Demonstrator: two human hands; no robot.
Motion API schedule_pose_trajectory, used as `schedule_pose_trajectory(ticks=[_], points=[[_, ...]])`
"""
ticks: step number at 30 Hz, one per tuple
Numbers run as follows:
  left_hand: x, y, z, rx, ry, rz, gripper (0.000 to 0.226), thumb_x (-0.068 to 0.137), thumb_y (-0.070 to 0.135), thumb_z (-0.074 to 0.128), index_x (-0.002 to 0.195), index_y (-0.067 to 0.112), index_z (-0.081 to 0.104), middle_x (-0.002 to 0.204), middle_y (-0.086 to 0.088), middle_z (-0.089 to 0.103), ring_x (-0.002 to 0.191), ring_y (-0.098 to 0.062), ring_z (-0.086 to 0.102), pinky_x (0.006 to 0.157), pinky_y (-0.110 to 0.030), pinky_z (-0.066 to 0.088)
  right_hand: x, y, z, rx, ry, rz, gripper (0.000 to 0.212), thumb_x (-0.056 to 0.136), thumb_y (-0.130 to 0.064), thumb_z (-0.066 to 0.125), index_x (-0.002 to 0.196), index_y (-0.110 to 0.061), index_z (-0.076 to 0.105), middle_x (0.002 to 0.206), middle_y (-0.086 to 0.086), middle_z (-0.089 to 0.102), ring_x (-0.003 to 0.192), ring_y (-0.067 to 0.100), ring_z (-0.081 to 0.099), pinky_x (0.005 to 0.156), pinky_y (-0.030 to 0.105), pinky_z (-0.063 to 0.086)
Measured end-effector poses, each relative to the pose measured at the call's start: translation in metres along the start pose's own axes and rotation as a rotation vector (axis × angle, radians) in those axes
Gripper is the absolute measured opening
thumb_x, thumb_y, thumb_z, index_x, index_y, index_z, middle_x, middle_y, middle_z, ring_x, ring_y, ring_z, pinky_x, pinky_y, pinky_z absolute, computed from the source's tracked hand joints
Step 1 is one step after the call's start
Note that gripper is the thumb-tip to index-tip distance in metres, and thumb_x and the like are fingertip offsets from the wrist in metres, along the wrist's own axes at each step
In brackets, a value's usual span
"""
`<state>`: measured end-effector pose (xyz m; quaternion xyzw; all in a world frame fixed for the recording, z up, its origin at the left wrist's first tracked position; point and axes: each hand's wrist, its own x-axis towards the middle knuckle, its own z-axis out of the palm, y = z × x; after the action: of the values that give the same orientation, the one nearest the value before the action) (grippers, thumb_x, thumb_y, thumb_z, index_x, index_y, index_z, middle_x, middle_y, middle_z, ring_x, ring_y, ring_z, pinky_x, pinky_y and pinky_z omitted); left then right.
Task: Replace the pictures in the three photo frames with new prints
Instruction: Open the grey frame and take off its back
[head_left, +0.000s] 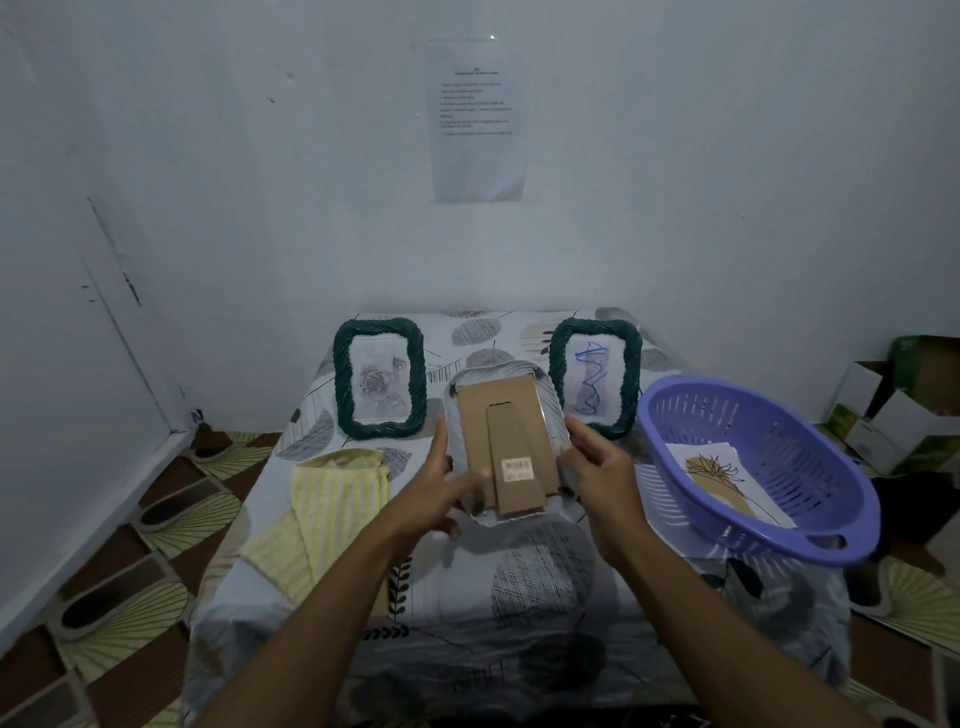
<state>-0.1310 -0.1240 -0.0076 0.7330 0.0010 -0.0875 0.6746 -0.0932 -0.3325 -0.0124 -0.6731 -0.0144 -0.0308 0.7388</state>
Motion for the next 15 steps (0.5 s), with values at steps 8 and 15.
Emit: schedule_pose_trajectory(ticks=[8,15], points=[[-0.012,-0.004,-0.008,0.055,-0.012,0.061,0.115,0.084,0.004,0.07,0.142,0.057,-0.014,0.12,-0.018,0.06,0.056,-0.022,0.054,0.044,-0.029,0.039,-0.005,0.007,-0.017,-0.081,-0.324,0.021,0.082,0.08,-0.006,0.075,0.144,-0.038,0.037,0.126,-0.022,0.054,0.106,0.012,0.066,0.07,0.031,0.058],[-0.011,-0.006,-0.009,0.049,0.029,0.116,0.094,0.091,0.008,0.063,0.15,0.046,-0.001,0.126,-0.01,0.06,0.056,-0.014,0.046,0.049,-0.024,0.04,-0.007,0.006,-0.017,-0.091,-0.344,0.061,0.095,0.076,0.009,0.072,0.147,-0.038,0.032,0.125,-0.019,0.052,0.104,0.016,0.068,0.068,0.034,0.06]])
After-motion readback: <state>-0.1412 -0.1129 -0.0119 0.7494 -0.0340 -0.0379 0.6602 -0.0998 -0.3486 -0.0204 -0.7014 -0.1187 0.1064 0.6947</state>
